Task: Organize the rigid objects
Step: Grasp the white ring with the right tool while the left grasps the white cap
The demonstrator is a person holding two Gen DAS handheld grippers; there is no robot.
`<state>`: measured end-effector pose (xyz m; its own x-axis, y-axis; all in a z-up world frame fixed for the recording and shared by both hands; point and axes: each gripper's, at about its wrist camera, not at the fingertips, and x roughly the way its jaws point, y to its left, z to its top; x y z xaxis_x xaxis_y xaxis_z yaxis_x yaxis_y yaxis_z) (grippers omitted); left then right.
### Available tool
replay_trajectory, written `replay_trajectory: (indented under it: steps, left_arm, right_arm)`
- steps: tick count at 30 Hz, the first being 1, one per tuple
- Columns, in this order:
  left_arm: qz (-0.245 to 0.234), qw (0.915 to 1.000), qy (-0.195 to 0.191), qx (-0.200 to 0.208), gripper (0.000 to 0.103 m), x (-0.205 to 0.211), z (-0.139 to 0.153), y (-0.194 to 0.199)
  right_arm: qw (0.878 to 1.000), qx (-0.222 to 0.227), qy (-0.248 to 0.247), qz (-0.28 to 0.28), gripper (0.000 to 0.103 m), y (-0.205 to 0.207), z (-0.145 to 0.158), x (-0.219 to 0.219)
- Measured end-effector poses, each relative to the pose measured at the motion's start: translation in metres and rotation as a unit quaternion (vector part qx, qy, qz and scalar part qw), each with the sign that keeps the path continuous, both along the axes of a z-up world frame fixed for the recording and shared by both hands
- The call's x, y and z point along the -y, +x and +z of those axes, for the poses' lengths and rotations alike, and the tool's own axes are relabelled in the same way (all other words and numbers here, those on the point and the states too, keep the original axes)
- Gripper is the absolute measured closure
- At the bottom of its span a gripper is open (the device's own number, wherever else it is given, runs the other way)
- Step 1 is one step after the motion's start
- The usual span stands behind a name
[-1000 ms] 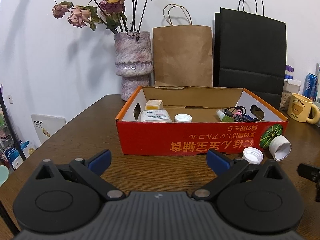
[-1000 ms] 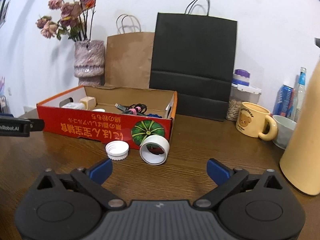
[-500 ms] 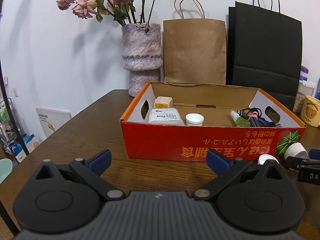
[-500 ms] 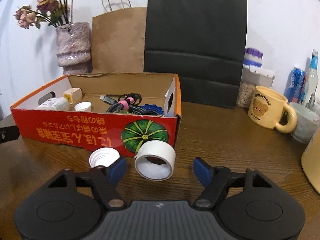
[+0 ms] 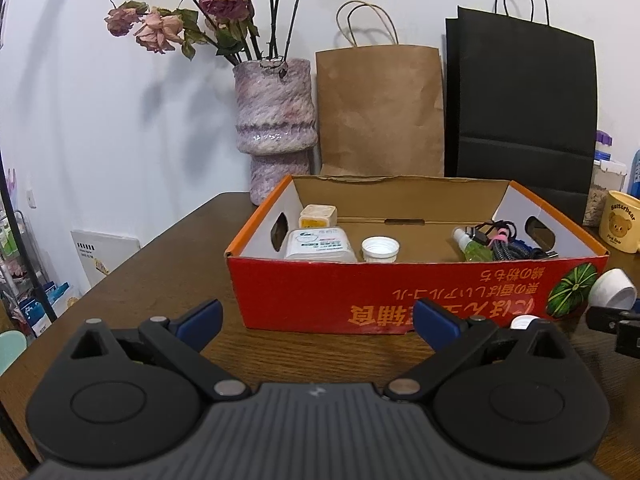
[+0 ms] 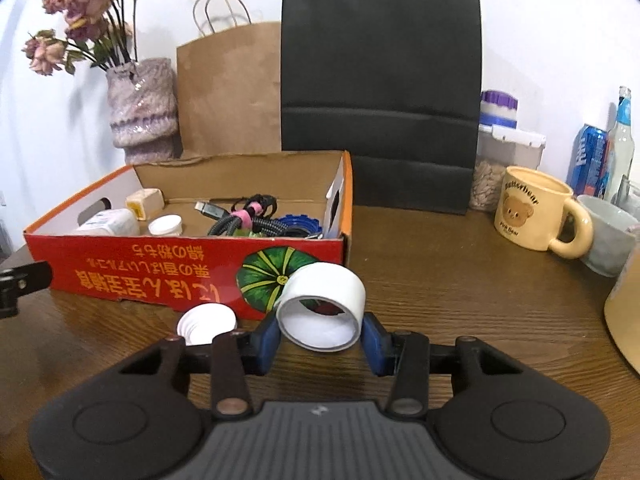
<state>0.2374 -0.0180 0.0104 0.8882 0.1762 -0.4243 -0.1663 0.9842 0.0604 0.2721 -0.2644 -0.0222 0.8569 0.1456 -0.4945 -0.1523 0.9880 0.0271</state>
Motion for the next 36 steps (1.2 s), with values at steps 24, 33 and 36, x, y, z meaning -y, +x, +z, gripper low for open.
replay_trajectory:
  steps: [24, 33, 36]
  left_arm:
    - [-0.068, 0.9959, -0.012, -0.058, 0.000, 0.095, -0.017, 0.023]
    - [-0.088, 0.9917, -0.011, -0.093, 0.000, 0.115, -0.026, 0.039]
    - [-0.087, 0.9904, -0.009, -0.107, 0.000, 0.118, -0.030, 0.046]
  right_arm:
    - [0.999, 0.054, 0.007, -0.005, 0.060, -0.032, 0.002, 0.082]
    - [0.998, 0.061, 0.012, -0.019, 0.060, -0.027, 0.000, 0.086]
    - [0.998, 0.059, 0.015, -0.023, 0.060, -0.025, -0.001, 0.086]
